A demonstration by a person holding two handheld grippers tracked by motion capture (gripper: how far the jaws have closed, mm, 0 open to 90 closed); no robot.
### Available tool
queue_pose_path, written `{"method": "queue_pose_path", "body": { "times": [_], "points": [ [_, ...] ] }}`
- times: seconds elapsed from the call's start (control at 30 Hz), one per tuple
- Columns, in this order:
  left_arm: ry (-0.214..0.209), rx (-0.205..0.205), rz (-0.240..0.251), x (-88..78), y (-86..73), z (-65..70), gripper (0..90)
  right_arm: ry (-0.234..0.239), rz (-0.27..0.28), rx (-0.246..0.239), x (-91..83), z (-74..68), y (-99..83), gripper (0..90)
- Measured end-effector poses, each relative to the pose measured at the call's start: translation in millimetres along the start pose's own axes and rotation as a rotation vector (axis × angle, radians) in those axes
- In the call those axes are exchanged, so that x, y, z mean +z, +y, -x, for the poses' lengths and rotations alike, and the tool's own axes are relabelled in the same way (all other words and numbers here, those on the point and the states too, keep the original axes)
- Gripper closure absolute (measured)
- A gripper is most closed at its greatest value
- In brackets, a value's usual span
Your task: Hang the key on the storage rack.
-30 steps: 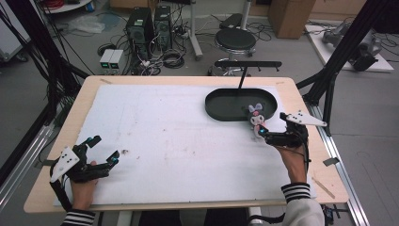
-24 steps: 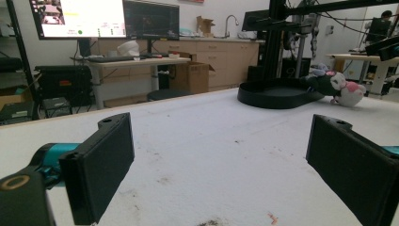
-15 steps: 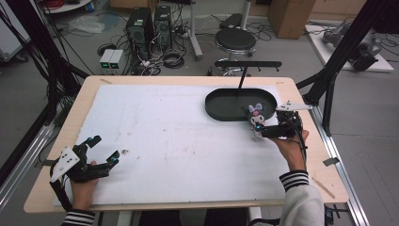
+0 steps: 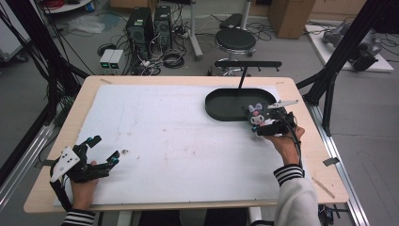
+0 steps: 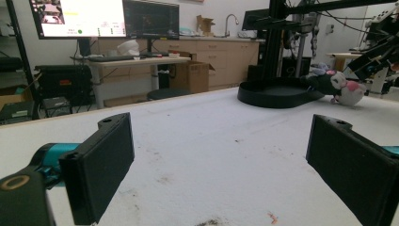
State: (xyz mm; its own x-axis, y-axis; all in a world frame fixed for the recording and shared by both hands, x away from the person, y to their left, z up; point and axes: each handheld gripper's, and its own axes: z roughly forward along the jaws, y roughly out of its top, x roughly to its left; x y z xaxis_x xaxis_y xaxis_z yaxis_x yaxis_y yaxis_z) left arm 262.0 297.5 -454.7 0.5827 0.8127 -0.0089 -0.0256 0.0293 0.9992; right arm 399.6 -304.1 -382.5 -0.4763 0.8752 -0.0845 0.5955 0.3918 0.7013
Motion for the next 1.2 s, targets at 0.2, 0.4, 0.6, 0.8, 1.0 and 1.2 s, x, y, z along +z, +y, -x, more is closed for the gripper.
{"method": "queue_pose_path", "body": {
  "times": [0.2,0.4,0.6,0.8,1.0,1.2],
  "points": [
    [0.0,-0.001,0.0,0.0,0.0,-0.1,8.6,0.0,-0.046,0.024,8.4,2.8,-0.7,3.8],
    [0.001,0.001,-0.001,0.0,0.0,-0.1,8.6,-0.003,-0.099,0.028,17.9,2.5,-1.8,4.1],
    [0.003,0.0,-0.001,-0.1,0.0,-0.3,8.6,-0.037,-0.144,0.022,26.7,0.4,-2.0,4.2],
    [0.003,-0.003,-0.001,0.1,0.0,-0.3,8.6,-0.034,-0.183,0.029,32.4,1.7,-3.1,5.9],
    [0.003,-0.002,-0.001,0.1,0.0,-0.3,8.6,-0.025,-0.215,0.023,36.3,0.7,-2.9,16.4],
    [0.003,-0.003,-0.001,0.1,0.0,-0.3,8.6,-0.038,-0.241,0.015,38.8,0.7,-3.1,26.6]
  ]
}}
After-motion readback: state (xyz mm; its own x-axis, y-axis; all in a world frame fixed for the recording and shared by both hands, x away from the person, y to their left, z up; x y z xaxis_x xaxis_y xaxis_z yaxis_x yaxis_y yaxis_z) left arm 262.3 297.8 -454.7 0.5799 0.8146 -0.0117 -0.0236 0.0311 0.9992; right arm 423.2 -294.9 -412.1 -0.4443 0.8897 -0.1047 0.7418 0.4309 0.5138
